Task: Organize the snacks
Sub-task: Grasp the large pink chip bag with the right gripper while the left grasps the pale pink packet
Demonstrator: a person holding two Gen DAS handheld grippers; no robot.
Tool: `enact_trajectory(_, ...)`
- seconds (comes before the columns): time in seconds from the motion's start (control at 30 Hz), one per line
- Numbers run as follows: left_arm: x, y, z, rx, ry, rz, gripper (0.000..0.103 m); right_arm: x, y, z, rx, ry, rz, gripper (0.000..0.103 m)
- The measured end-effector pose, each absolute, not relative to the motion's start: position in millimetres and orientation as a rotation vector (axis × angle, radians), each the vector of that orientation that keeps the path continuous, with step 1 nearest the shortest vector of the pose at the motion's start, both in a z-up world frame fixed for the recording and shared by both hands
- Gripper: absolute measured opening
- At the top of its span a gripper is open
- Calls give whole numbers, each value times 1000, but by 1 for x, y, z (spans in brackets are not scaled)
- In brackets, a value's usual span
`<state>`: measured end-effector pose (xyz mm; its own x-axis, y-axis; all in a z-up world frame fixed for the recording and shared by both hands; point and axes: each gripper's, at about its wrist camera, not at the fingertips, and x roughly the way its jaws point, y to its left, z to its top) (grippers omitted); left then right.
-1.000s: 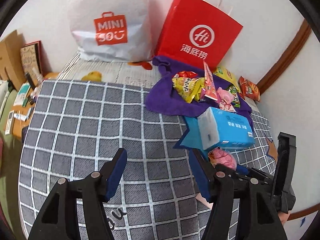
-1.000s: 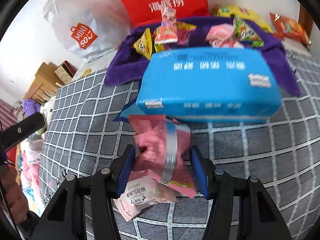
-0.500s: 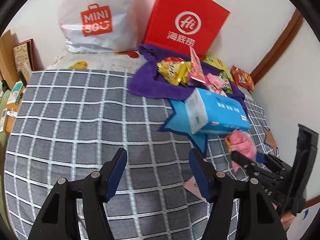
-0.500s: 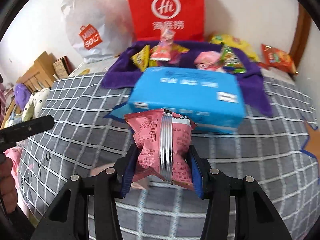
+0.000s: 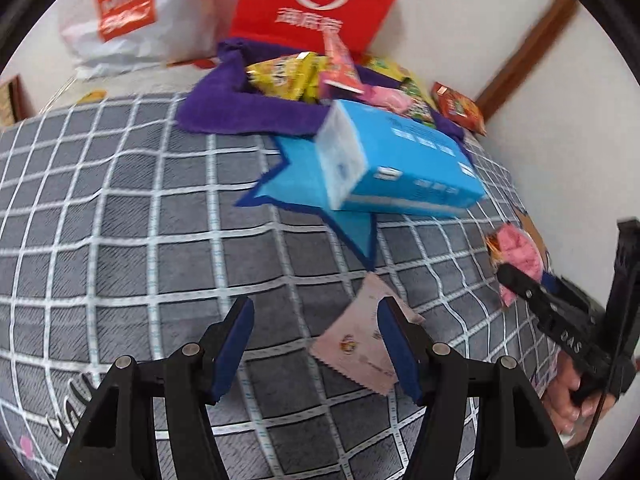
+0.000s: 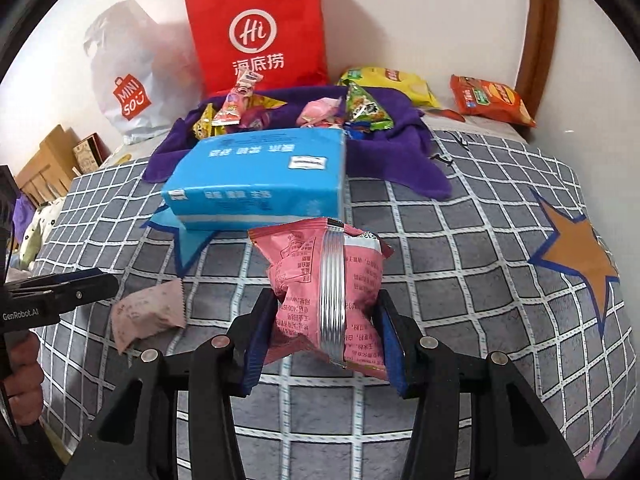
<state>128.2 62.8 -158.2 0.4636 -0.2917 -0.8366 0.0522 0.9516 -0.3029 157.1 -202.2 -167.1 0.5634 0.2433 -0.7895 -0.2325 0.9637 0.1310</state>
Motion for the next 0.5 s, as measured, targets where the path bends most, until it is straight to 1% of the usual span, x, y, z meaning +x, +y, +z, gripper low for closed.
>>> enact_trajectory(0.17,130,49,-163,-225,1065,-264,64,163,-207,-180,-38,917,266,49)
enact_trajectory(0.23,132,42,-166,-199,1070,-271,67,168,-211,-187,-52,921,255,49)
enact_trajectory(0.3,132,31,-169,-117,1067,-266,73,172,-218,-190,-36,913,262,49)
enact_trajectory(0.37,130,22,-170,-44,1043,-276,74,176,-223,-190,-21,904,266,49)
enact_trajectory(0.47,128,10,-173,64,1039,-262,74,181,-227,-192,-30,890,262,49)
enact_trajectory(0.5,127,7,-174,97,1034,-251,68,183,-227,-193,-36,883,258,49)
